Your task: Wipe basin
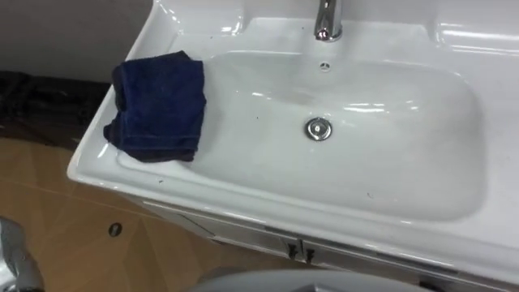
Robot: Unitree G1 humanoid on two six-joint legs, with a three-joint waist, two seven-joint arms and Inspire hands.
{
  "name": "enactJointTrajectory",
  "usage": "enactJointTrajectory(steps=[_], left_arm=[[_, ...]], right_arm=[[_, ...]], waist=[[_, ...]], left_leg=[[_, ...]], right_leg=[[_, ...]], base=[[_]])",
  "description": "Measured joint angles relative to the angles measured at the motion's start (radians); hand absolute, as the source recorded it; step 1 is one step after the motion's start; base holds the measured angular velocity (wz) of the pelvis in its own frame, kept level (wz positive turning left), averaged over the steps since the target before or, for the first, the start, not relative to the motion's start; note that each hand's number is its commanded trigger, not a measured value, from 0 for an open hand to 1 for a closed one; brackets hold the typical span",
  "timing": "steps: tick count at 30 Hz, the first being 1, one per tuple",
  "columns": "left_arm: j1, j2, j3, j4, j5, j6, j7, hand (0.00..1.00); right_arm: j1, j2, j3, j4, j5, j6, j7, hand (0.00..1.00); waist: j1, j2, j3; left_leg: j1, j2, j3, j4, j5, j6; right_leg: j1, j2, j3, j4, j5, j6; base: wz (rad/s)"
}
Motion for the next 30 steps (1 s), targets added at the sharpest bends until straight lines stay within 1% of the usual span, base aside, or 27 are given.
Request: enactJointTrajectory(steps=[2, 3, 4, 5, 6, 7, 8, 9, 10, 12, 13, 14, 15, 16, 17, 18, 19, 21, 22, 24, 25, 27, 28, 30], left_arm=[[0.028, -0.003, -0.007, 0.058, -0.027, 0.008, -0.002, 0.0], [0.045, -0.007, -0.012, 0.097, -0.027, 0.014, -0.007, 0.0], [0.051, -0.007, -0.013, 0.122, -0.027, 0.015, -0.011, 0.0], [0.058, -0.007, -0.022, 0.177, -0.027, 0.017, -0.015, 0.0], [0.068, -0.009, -0.042, 0.218, -0.026, 0.02, -0.017, 0.0], [0.073, -0.012, -0.053, 0.236, -0.023, 0.02, -0.019, 0.0], [0.083, -0.026, -0.068, 0.264, -0.005, 0.021, -0.022, 0.0], [0.099, -0.033, -0.108, 0.298, -0.002, 0.021, -0.024, 0.0], [0.107, -0.035, -0.132, 0.32, 0.001, 0.021, -0.026, 0.0], [0.117, -0.047, -0.213, 0.404, 0.042, 0.029, -0.056, 0.0], [0.118, -0.05, -0.226, 0.417, 0.058, 0.033, -0.066, 0.0], [0.118, -0.051, -0.261, 0.453, 0.102, 0.041, -0.085, 0.0], [0.125, -0.051, -0.302, 0.495, 0.155, 0.044, -0.104, 0.0], [0.125, -0.051, -0.325, 0.516, 0.175, 0.045, -0.116, 0.0], [0.12, -0.051, -0.365, 0.553, 0.203, 0.053, -0.15, 0.0], [0.127, -0.052, -0.392, 0.573, 0.221, 0.071, -0.19, 0.0], [0.129, -0.051, -0.408, 0.584, 0.223, 0.078, -0.211, 0.0], [0.127, -0.053, -0.447, 0.629, 0.225, 0.107, -0.293, 0.0], [0.123, -0.055, -0.451, 0.638, 0.224, 0.116, -0.318, 0.0], [0.124, -0.068, -0.452, 0.668, 0.233, 0.142, -0.413, 0.0], [0.125, -0.072, -0.453, 0.677, 0.248, 0.152, -0.435, 0.0], [0.12, -0.08, -0.483, 0.715, 0.311, 0.183, -0.525, 0.0], [0.118, -0.083, -0.486, 0.72, 0.324, 0.192, -0.547, 0.0], [0.095, -0.095, -0.487, 0.753, 0.363, 0.224, -0.617, 0.0]], right_arm=[[0.0, 0.0, 0.0, -0.003, -0.001, 0.008, 0.009, 0.0], [0.0, 0.0, 0.0, -0.006, -0.002, 0.018, 0.017, 0.0], [0.0, 0.0, 0.0, -0.007, -0.002, 0.022, 0.019, 0.0], [0.0, 0.0, 0.001, -0.008, -0.002, 0.027, 0.019, 0.0], [0.0, 0.0, 0.0, -0.005, -0.001, 0.029, 0.02, 0.0], [0.0, -0.001, 0.0, -0.001, -0.001, 0.029, 0.022, 0.0], [-0.001, -0.002, 0.0, 0.001, 0.0, 0.029, 0.029, 0.0], [-0.001, -0.004, 0.004, 0.001, 0.001, 0.029, 0.033, 0.0], [-0.002, -0.007, 0.005, 0.001, -0.001, 0.029, 0.038, 0.0], [-0.004, -0.018, 0.009, 0.01, -0.001, 0.027, 0.061, 0.0], [-0.004, -0.019, 0.01, 0.011, -0.001, 0.027, 0.066, 0.0], [-0.005, -0.019, 0.016, 0.012, 0.0, 0.028, 0.074, 0.0], [-0.006, -0.02, 0.026, 0.015, 0.001, 0.028, 0.081, 0.0], [-0.007, -0.021, 0.034, 0.016, 0.001, 0.028, 0.085, 0.0], [-0.01, -0.021, 0.041, 0.02, 0.001, 0.027, 0.093, 0.0], [-0.02, -0.019, 0.042, 0.029, -0.002, 0.028, 0.102, 0.0], [-0.026, -0.018, 0.043, 0.037, -0.001, 0.028, 0.107, 0.0], [-0.048, -0.017, 0.067, 0.057, 0.004, 0.029, 0.13, 0.0], [-0.051, -0.017, 0.074, 0.062, 0.006, 0.03, 0.134, 0.0], [-0.051, -0.018, 0.079, 0.06, 0.005, 0.028, 0.151, 0.0], [-0.051, -0.017, 0.079, 0.057, 0.004, 0.028, 0.153, 0.0], [-0.053, -0.016, 0.078, 0.055, -0.001, 0.028, 0.162, 0.0], [-0.054, -0.016, 0.079, 0.055, -0.001, 0.028, 0.164, 0.0], [-0.055, -0.017, 0.079, 0.054, -0.002, 0.028, 0.17, 0.0]], waist=[[-0.002, -0.006, -0.0008], [0.0, -0.01, -0.0021], [-0.001, -0.012, -0.0033], [-0.004, -0.011, -0.0008], [-0.007, -0.015, 0.0003], [-0.006, -0.018, 0.0002], [-0.007, -0.015, -0.0012], [-0.006, -0.019, 0.0021], [-0.007, -0.02, 0.0028], [-0.013, -0.025, 0.0039], [-0.014, -0.027, 0.0041], [-0.016, -0.035, 0.0049], [-0.017, -0.041, 0.0052], [-0.017, -0.043, 0.0054], [-0.023, -0.047, 0.0069], [-0.038, -0.055, 0.006], [-0.044, -0.059, 0.0064], [-0.052, -0.073, 0.0064], [-0.054, -0.076, 0.0066], [-0.06, -0.082, 0.0078], [-0.063, -0.082, 0.0078], [-0.072, -0.081, 0.0081], [-0.072, -0.081, 0.0082], [-0.072, -0.081, 0.0094]], left_leg=[[0.0, -0.001, 0.0, 0.0, 0.0, 0.0], [-0.001, -0.001, 0.0, 0.0, 0.0, 0.001], [0.0, -0.001, -0.001, 0.0, -0.001, 0.001], [0.002, -0.001, -0.002, 0.001, -0.001, 0.002], [0.002, -0.002, -0.004, 0.003, -0.004, 0.007], [0.001, -0.002, -0.004, 0.004, -0.005, 0.008], [-0.003, -0.002, -0.008, 0.011, -0.007, 0.012], [-0.007, -0.003, -0.011, 0.018, -0.009, 0.014], [-0.008, -0.004, -0.011, 0.021, -0.009, 0.015], [-0.011, -0.006, -0.012, 0.024, -0.01, 0.016], [-0.012, -0.006, -0.012, 0.024, -0.01, 0.016], [-0.016, -0.008, -0.012, 0.024, -0.009, 0.017], [-0.017, -0.01, -0.017, 0.024, -0.008, 0.019], [-0.019, -0.011, -0.018, 0.026, -0.008, 0.02], [-0.025, -0.011, -0.019, 0.035, -0.011, 0.024], [-0.031, -0.012, -0.019, 0.039, -0.012, 0.026], [-0.032, -0.012, -0.019, 0.039, -0.012, 0.026], [-0.035, -0.012, -0.018, 0.039, -0.012, 0.026], [-0.034, -0.012, -0.015, 0.039, -0.012, 0.026], [-0.024, -0.011, -0.001, 0.036, -0.012, 0.026], [-0.023, -0.011, 0.0, 0.037, -0.014, 0.028], [-0.022, -0.012, 0.005, 0.037, -0.016, 0.031], [-0.021, -0.012, 0.005, 0.038, -0.017, 0.032], [-0.021, -0.011, 0.006, 0.038, -0.017, 0.032]], right_leg=[[0.0, -0.001, -0.009, 0.0, 0.0, 0.0], [0.002, -0.001, -0.012, 0.0, 0.0, 0.0], [0.003, -0.001, -0.014, 0.0, 0.0, 0.001], [0.008, -0.002, -0.019, 0.0, 0.0, 0.001], [0.012, -0.002, -0.024, -0.001, -0.001, 0.003], [0.012, -0.002, -0.024, -0.001, -0.002, 0.003], [0.012, -0.003, -0.026, 0.0, -0.002, 0.003], [0.012, -0.003, -0.026, 0.001, -0.002, 0.004], [0.013, -0.005, -0.027, 0.001, -0.003, 0.005], [0.012, -0.009, -0.035, 0.0, -0.006, 0.009], [0.012, -0.014, -0.038, 0.0, -0.006, 0.01], [0.012, -0.016, -0.049, 0.003, -0.009, 0.012], [0.012, -0.018, -0.05, 0.004, -0.01, 0.013], [0.011, -0.018, -0.05, 0.004, -0.009, 0.013], [0.01, -0.018, -0.051, 0.004, -0.009, 0.013], [0.011, -0.018, -0.057, 0.004, -0.01, 0.014], [0.011, -0.018, -0.059, 0.004, -0.01, 0.014], [0.011, -0.017, -0.06, 0.002, -0.01, 0.014], [0.011, -0.017, -0.057, 0.002, -0.01, 0.014], [0.013, -0.015, -0.047, 0.011, -0.009, 0.014], [0.014, -0.016, -0.048, 0.012, -0.009, 0.014], [0.016, -0.018, -0.047, 0.013, -0.009, 0.015], [0.015, -0.018, -0.047, 0.013, -0.009, 0.015], [0.014, -0.02, -0.045, 0.014, -0.008, 0.015]], base=[[0.02], [0.05], [0.08], [0.13], [0.13], [0.11], [0.06], [0.04], [0.06], [0.09], [0.17], [0.18], [0.15], [0.08], [0.08], [0.12], [0.11], [0.03], [-0.08], [-0.14], [-0.08], [-0.02], [0.0], [0.0]])
